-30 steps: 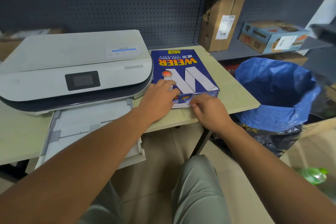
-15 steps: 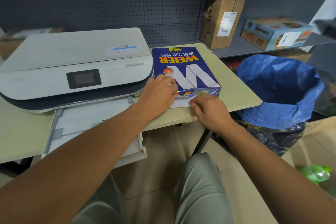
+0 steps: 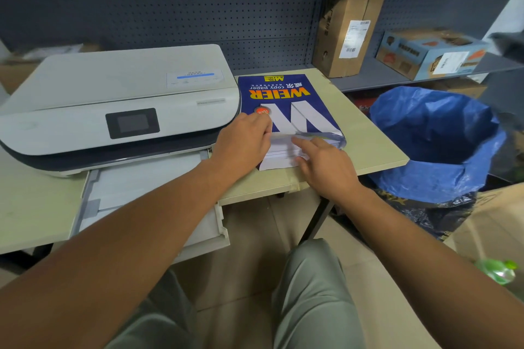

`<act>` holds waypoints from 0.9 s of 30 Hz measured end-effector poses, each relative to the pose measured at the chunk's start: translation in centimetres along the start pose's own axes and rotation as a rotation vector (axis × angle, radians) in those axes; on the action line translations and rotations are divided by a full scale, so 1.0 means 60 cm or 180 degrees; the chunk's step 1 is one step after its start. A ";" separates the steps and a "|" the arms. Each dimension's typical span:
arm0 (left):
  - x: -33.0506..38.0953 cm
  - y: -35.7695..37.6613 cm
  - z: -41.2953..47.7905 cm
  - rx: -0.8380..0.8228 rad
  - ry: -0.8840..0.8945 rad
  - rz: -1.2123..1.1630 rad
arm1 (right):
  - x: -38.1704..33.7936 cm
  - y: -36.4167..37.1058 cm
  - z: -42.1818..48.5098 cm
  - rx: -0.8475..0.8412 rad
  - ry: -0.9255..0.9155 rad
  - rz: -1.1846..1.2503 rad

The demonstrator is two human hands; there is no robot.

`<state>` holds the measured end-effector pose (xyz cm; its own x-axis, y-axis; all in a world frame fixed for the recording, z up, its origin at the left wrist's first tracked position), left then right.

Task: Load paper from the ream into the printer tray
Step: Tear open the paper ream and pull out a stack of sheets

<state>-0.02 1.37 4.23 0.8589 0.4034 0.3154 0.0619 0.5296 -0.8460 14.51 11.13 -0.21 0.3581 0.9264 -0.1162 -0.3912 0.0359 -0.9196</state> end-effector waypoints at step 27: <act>-0.012 0.016 -0.020 0.0190 -0.0123 -0.0212 | 0.025 0.012 0.086 -0.1349 0.0571 0.0011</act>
<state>0.02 0.66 2.67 0.8336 0.3936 0.3875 0.0869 0.5993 -0.7958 10.38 14.49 0.93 0.5130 0.8455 -0.1483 -0.0249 -0.1581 -0.9871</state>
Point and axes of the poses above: each hand's wrist, its own z-axis towards the middle knuckle, its own y-axis out of the palm, x = y × z, the point moved 6 cm from there along z, towards the middle knuckle, and after that the axes turned 12 degrees about -y, right-handed, at the moved point
